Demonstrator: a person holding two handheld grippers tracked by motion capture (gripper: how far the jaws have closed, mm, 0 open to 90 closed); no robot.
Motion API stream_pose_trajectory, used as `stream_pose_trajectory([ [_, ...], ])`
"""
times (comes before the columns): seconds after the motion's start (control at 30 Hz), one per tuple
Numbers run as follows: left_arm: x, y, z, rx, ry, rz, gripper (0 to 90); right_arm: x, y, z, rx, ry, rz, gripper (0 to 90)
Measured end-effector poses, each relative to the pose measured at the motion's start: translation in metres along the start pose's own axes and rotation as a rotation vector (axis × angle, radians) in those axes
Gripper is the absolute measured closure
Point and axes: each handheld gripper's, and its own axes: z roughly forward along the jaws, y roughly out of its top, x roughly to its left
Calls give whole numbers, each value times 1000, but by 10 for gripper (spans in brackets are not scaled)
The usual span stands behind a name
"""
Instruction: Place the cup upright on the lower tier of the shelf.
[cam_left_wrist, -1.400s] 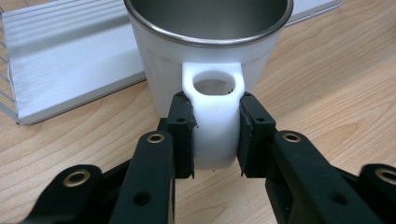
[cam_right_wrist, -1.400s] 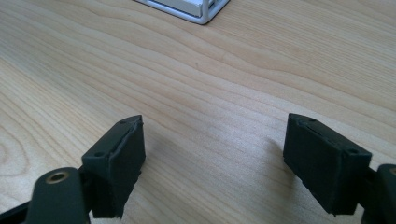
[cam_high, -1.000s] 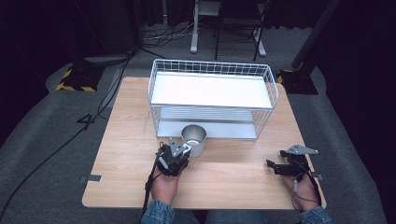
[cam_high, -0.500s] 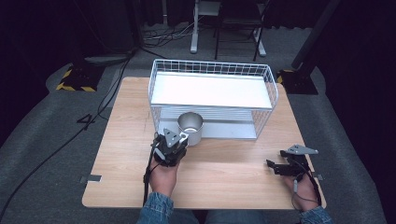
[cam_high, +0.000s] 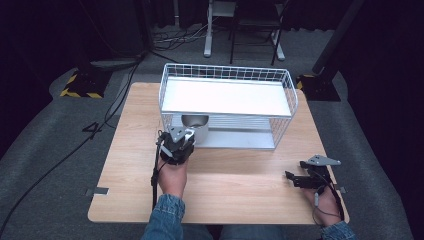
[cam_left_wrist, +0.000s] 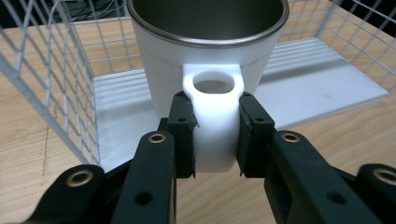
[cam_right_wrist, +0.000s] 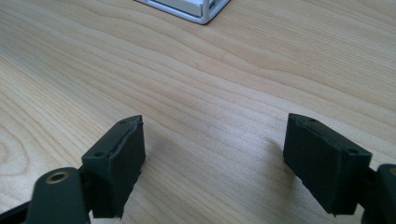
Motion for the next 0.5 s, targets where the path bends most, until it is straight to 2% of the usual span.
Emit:
stream_pose_trajectory([
  [0.17,4,7,11,-2,53,10,715,0,0,0,0,0,0,210],
  [0.27,4,9,15,-1,69,13,715,0,0,0,-1,0,0,210],
  [0.5,9,8,31,6,119,-16,715,0,0,0,-1,0,0,209],
])
